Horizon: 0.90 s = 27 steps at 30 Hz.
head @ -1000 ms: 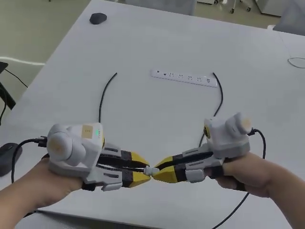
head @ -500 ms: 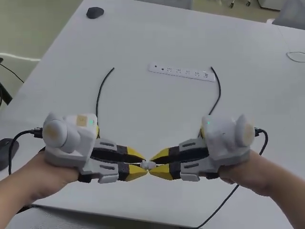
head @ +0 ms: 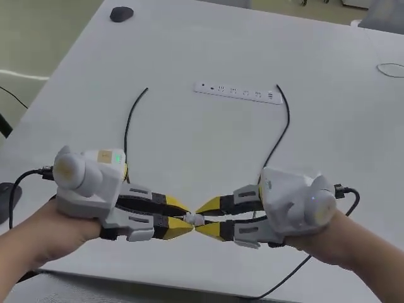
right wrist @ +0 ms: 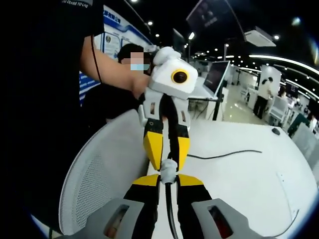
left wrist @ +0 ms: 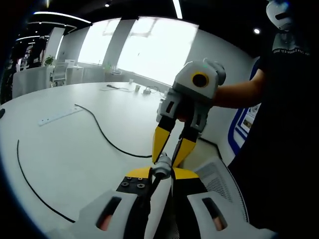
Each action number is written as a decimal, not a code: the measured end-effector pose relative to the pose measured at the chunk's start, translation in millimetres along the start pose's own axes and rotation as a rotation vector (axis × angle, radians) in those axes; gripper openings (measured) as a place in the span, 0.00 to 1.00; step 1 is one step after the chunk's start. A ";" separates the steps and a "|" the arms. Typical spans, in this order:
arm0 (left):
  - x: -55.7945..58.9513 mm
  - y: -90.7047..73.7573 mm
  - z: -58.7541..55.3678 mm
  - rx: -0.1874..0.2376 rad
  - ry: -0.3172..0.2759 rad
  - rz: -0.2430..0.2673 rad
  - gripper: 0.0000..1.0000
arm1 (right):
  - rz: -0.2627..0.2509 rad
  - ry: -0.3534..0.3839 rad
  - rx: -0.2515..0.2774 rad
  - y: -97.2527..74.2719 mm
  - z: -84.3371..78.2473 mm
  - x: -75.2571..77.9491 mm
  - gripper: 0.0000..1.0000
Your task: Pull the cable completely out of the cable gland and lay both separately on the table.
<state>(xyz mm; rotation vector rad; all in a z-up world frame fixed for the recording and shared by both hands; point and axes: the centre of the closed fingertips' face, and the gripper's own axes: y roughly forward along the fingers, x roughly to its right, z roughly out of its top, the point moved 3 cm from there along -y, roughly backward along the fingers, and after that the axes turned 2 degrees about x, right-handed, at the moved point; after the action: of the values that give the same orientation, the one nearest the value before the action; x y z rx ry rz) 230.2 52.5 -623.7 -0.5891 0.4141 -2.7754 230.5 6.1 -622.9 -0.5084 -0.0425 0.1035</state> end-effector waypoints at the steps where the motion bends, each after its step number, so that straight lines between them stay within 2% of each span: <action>1: 0.2 0.4 0.1 -0.001 0.003 -0.001 0.15 | 0.002 0.009 0.000 -0.3 0.2 0.4 0.08; 5: 0.0 0.3 1.0 0.004 0.021 -0.002 0.15 | 0.005 0.067 0.011 -1.5 0.3 1.5 0.08; 8: 0.9 0.0 2.5 0.011 0.038 -0.002 0.15 | 0.013 0.225 0.028 -4.3 -1.5 2.4 0.13; 10: 1.8 -0.1 2.1 0.008 0.049 -0.005 0.15 | 0.018 0.295 0.037 -6.9 -3.4 4.3 0.21; 11: 2.6 -0.1 1.7 0.007 0.078 -0.003 0.15 | 0.036 0.330 0.060 -9.1 -1.8 3.8 0.21; 12: 3.3 -0.5 1.4 0.006 0.080 -0.004 0.15 | 0.060 0.420 0.093 -12.7 -0.3 4.3 0.22; 14: 3.8 -1.1 1.7 0.010 0.103 -0.003 0.15 | 0.078 0.561 0.110 -18.2 -4.1 10.3 0.29; 16: 4.7 -1.0 1.5 0.009 0.122 -0.005 0.15 | 0.099 0.607 0.137 -22.1 -4.8 15.7 0.24; 18: 5.4 -0.3 1.0 0.002 0.135 -0.007 0.15 | 0.136 0.750 0.166 -25.1 -4.6 21.8 0.17; 19: 5.7 -0.1 0.8 -0.001 0.143 -0.008 0.15 | 0.162 0.789 0.181 -25.1 -2.2 21.3 0.19; 21: 5.7 0.2 0.8 -0.005 0.147 -0.007 0.15 | 0.214 0.819 0.190 -23.6 -0.6 18.4 0.24; 22: 5.2 0.1 1.1 -0.005 0.154 -0.004 0.15 | 0.236 0.819 0.169 -21.1 -3.4 17.3 0.22; 24: 5.1 -0.2 2.1 -0.004 0.162 -0.002 0.15 | 0.234 0.813 0.160 -14.7 -6.1 18.4 0.19; 27: 5.0 -0.4 2.4 -0.013 0.171 -0.001 0.15 | 0.274 0.873 0.167 -9.8 -5.7 14.9 0.21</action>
<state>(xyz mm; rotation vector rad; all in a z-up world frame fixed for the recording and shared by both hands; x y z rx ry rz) 226.8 50.8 -619.7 -0.3552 0.4679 -2.8368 246.5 -3.5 -622.9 -0.3554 0.8845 0.1445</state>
